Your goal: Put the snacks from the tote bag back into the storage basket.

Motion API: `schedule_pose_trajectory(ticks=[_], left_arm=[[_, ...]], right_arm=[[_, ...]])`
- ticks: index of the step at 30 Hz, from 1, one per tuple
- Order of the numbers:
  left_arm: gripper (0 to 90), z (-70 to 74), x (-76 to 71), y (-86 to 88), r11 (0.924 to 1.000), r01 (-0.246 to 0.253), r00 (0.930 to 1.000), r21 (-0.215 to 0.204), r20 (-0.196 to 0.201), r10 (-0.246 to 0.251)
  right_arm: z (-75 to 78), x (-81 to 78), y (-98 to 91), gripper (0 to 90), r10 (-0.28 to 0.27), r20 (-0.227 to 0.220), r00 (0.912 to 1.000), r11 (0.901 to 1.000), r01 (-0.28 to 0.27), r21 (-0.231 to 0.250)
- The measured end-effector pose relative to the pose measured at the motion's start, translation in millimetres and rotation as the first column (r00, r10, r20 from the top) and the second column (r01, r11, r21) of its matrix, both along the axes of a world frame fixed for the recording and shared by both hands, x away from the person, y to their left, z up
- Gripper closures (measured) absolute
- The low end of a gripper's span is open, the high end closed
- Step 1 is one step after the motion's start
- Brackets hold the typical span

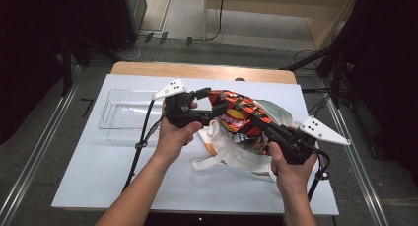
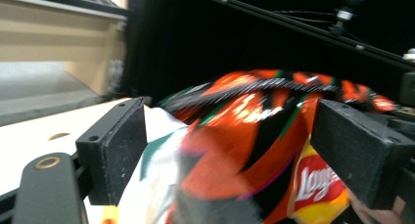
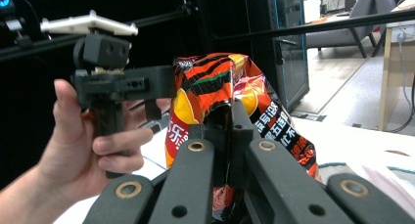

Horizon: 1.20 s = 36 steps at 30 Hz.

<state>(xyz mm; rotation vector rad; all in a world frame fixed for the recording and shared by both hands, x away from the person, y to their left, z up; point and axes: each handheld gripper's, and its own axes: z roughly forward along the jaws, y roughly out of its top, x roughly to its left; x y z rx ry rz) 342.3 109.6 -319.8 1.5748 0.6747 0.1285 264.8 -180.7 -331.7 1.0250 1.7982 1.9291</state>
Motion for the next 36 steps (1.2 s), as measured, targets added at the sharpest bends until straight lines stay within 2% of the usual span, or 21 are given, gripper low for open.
schedule_pose_trajectory(ticks=[2,3,6,8,9,14,16,19,22,25,28,30,33,35,36], left_arm=[[23.2,1.3,-2.1,-3.8,0.9999,-0.004,0.9999,0.015,0.009,0.004],[25.9,1.6,-2.6,-4.6,0.9995,-0.016,0.9999,0.026,0.006,0.016],[46.3,2.3,-3.8,-4.2,0.9996,-0.016,0.9998,0.025,-0.006,0.016],[60.9,3.0,-6.4,-5.0,0.9998,0.013,0.9999,0.017,-0.001,-0.013],[66.7,3.8,-8.2,-6.2,0.9995,0.015,0.9999,0.026,0.008,-0.015],[87.8,7.2,-12.1,-13.6,0.9981,0.012,0.9997,0.060,0.018,-0.013],[90.0,8.8,-13.1,-16.2,0.9982,0.006,0.9998,0.060,0.017,-0.007],[90.0,12.3,-12.7,-17.6,0.9991,0.012,0.9999,0.040,0.009,-0.013],[90.0,19.0,-14.0,-18.2,0.9992,0.014,0.9996,0.038,0.024,-0.015],[90.0,26.1,-15.8,-16.6,0.9996,0.000,0.9991,0.027,0.044,-0.001],[90.0,31.7,-15.8,-12.0,0.9997,-0.018,0.9983,0.019,0.056,0.017],[90.0,33.9,-15.6,-6.5,0.9994,-0.029,0.9979,0.016,0.058,0.028],[90.0,34.8,-14.9,0.5,0.9989,-0.046,0.9971,0.007,0.061,0.046],[90.0,34.8,-14.7,5.1,0.9988,-0.049,0.9970,0.003,0.060,0.048],[90.0,34.8,-14.7,7.0,0.9985,-0.054,0.9966,0.003,0.063,0.053]], right_arm=[[-1.6,-0.3,1.1,90.0,-0.022,0.008,0.9997,0.9992,0.023,-0.032],[-2.3,-0.6,0.3,90.0,-0.032,0.011,0.9994,0.9990,0.033,-0.031],[-3.1,-0.5,-4.9,90.0,-0.080,0.014,0.9967,0.9961,0.081,-0.035],[-4.2,-0.5,-8.9,90.0,-0.101,0.011,0.9948,0.9941,0.102,-0.036],[-4.7,-0.7,-11.6,90.0,-0.116,0.005,0.9932,0.9928,0.117,-0.028],[-4.8,-2.8,-17.6,89.5,-0.143,0.011,0.9897,0.9892,0.143,-0.031],[-3.7,-4.7,-17.4,88.2,-0.157,0.021,0.9873,0.9864,0.158,-0.045],[-1.8,-6.7,-18.8,81.4,-0.208,0.051,0.9767,0.9758,0.211,-0.058],[-1.1,-6.7,-22.6,66.4,-0.238,0.056,0.9695,0.9689,0.241,-0.054],[-2.6,-5.3,-27.5,51.1,-0.259,0.049,0.9647,0.9623,0.262,-0.074],[-8.4,-7.1,-32.9,40.5,-0.279,0.039,0.9596,0.9541,0.281,-0.103],[-15.4,-10.6,-34.8,35.1,-0.272,0.043,0.9613,0.9505,0.276,-0.144],[-33.5,-17.6,-38.8,32.5,-0.263,0.041,0.9640,0.9428,0.265,-0.202],[-46.1,-20.5,-42.0,30.9,-0.264,0.023,0.9643,0.9383,0.262,-0.226],[-53.2,-21.6,-44.5,29.7,-0.254,0.007,0.9672,0.9396,0.248,-0.235]])
